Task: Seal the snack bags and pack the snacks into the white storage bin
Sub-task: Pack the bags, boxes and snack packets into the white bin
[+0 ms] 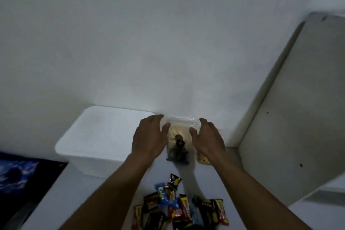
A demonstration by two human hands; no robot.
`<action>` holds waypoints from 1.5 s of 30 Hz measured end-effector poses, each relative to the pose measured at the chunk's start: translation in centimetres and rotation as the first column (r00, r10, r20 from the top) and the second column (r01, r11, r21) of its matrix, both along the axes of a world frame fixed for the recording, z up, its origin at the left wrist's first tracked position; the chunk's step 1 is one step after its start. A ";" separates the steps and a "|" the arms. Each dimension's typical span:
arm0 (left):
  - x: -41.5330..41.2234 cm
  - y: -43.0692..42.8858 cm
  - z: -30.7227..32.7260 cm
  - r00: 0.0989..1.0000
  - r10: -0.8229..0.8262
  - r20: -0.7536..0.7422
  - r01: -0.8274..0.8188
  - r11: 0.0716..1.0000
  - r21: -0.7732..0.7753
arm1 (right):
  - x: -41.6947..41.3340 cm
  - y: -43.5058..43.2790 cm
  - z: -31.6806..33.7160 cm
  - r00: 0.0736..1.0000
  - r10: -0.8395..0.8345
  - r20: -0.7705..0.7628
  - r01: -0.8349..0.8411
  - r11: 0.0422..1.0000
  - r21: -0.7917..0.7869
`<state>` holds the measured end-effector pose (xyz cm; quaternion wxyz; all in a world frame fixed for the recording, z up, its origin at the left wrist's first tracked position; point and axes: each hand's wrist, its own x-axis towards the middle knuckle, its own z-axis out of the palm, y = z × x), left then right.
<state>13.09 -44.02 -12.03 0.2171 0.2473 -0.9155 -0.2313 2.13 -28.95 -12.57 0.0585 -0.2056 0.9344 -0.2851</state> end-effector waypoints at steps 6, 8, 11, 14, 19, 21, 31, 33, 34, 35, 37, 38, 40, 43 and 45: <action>5.8 -9.8 1.8 0.997 0.046 0.061 -0.040 0.995 -0.092 | 4.8 -7.3 2.6 0.999 0.035 -0.001 -0.035 0.999 0.012; 7.3 -12.9 1.7 0.995 0.053 0.088 -0.045 0.995 -0.090 | 6.2 -9.9 2.7 0.999 0.034 -0.010 -0.033 0.999 0.029; 8.7 -17.7 0.8 0.990 0.051 0.130 -0.041 0.996 -0.078 | 7.7 -14.0 2.2 1.000 0.028 -0.013 -0.027 0.998 0.064; 9.6 -22.0 -0.9 0.982 0.046 0.184 -0.027 0.994 -0.103 | 8.5 -17.5 0.9 1.000 0.018 0.003 -0.018 0.996 0.088; 10.5 -27.0 -3.6 0.947 0.073 0.312 -0.045 0.994 -0.095 | 9.1 -21.0 -1.5 0.999 -0.029 0.043 0.018 0.974 0.228; 10.7 -28.1 -4.5 0.924 0.075 0.374 -0.060 0.997 -0.052 | 8.9 -21.5 -2.3 0.996 -0.056 0.068 0.036 0.961 0.276; 10.3 -29.4 -7.0 0.963 0.059 0.262 -0.149 0.929 0.338 | 7.2 -21.4 -3.8 0.944 -0.245 0.222 0.191 0.952 0.237; 10.2 -29.2 -7.1 0.969 0.082 0.231 -0.162 0.923 0.350 | 7.0 -21.4 -4.0 0.935 -0.276 0.222 0.229 0.950 0.213; 10.2 -29.2 -7.2 0.970 0.091 0.223 -0.167 0.921 0.353 | 7.1 -21.4 -4.3 0.925 -0.298 0.235 0.257 0.947 0.191; 10.1 -29.2 -7.2 0.971 0.097 0.220 -0.172 0.919 0.356 | 7.2 -21.3 -4.5 0.914 -0.320 0.250 0.287 0.944 0.162; 10.1 -29.3 -7.3 0.971 0.107 0.213 -0.180 0.915 0.360 | 7.4 -21.2 -5.0 0.891 -0.350 0.290 0.341 0.936 0.083; 10.0 -29.3 -7.3 0.972 0.112 0.207 -0.181 0.915 0.359 | 7.5 -21.2 -5.2 0.881 -0.363 0.303 0.369 0.929 0.040; 10.0 -29.3 -7.2 0.973 0.125 0.196 -0.189 0.915 0.356 | 7.7 -21.2 -5.2 0.869 -0.374 0.324 0.407 0.913 -0.038; 10.0 -29.2 -7.1 0.969 0.135 0.206 -0.200 0.917 0.344 | 8.0 -21.2 -5.3 0.857 -0.386 0.342 0.442 0.891 -0.102; 9.9 -29.2 -7.0 0.964 0.137 0.226 -0.209 0.919 0.335 | 8.3 -21.1 -5.4 0.854 -0.396 0.336 0.457 0.881 -0.122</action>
